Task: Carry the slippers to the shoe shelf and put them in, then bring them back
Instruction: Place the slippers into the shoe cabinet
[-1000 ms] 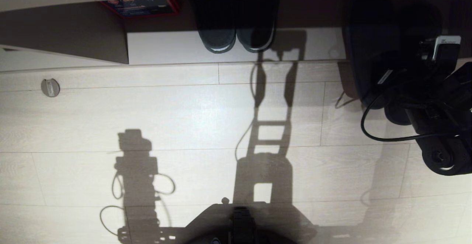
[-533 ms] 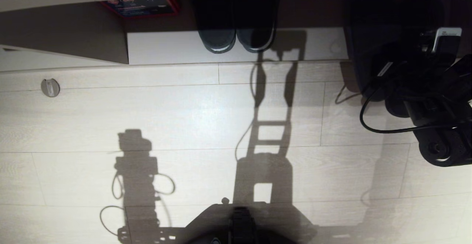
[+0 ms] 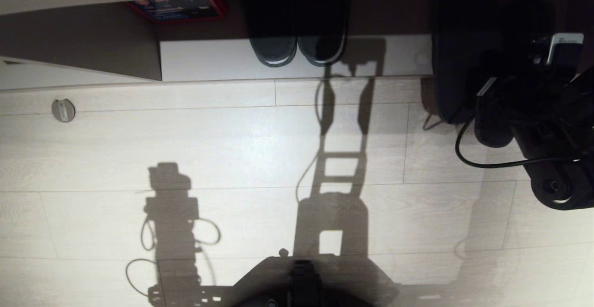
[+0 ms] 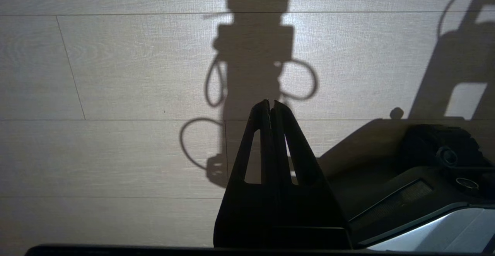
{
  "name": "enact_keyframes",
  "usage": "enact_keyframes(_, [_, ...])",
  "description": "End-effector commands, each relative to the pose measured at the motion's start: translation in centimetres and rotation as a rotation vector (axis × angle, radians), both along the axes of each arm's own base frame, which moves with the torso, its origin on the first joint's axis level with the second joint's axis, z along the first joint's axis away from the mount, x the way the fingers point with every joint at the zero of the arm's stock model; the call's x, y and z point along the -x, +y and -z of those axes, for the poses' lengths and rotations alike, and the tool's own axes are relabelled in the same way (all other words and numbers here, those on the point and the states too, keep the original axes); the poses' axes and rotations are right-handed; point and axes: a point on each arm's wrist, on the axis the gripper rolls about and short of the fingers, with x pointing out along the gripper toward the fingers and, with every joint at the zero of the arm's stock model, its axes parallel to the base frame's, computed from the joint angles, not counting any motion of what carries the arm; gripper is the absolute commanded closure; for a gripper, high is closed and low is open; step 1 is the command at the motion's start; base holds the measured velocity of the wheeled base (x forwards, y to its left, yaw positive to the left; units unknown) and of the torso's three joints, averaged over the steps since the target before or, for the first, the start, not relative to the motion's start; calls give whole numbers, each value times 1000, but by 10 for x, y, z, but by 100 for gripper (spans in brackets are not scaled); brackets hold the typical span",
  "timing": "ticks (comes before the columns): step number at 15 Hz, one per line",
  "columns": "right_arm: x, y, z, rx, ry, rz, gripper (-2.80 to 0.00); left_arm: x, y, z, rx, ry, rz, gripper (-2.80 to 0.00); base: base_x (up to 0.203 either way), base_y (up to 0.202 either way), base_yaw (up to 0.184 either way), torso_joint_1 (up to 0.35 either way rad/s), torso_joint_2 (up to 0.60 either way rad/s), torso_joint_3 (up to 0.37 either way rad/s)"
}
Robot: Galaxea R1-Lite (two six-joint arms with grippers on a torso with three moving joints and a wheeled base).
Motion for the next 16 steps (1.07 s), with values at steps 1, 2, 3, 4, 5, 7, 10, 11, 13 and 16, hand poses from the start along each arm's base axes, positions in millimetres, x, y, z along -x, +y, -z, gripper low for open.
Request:
enact_keyframes(1, [4,0,-3,0,-15,0,-280,0,0,0,1,0,0,0,0,0,0,0,0,0])
enact_keyframes(2, [5,0,-5,0,-20,0,-280,0,0,0,1,0,0,0,0,0,0,0,0,0])
enact_keyframes(3, [6,0,-6,0,-21,0,-280,0,0,0,1,0,0,0,0,0,0,0,0,0])
enact_keyframes(4, [6,0,-5,-1,-18,-1,-280,0,0,0,1,0,0,0,0,0,0,0,0,0])
enact_keyframes(5, [6,0,-5,-1,-18,-1,-280,0,0,0,1,0,0,0,0,0,0,0,0,0])
enact_keyframes(7, [14,0,-4,-1,-2,-6,-280,0,0,0,1,0,0,0,0,0,0,0,0,0])
enact_keyframes(10, [25,0,-6,0,13,-8,-280,0,0,0,1,0,0,0,0,0,0,0,0,0])
enact_keyframes(11, [25,0,-6,0,14,-8,-280,0,0,0,1,0,0,0,0,0,0,0,0,0])
enact_keyframes(13, [30,0,-3,3,35,-13,-280,0,0,0,1,0,0,0,0,0,0,0,0,0])
enact_keyframes(16, [28,0,-1,8,46,-17,-280,0,0,0,2,0,0,0,0,0,0,0,0,0])
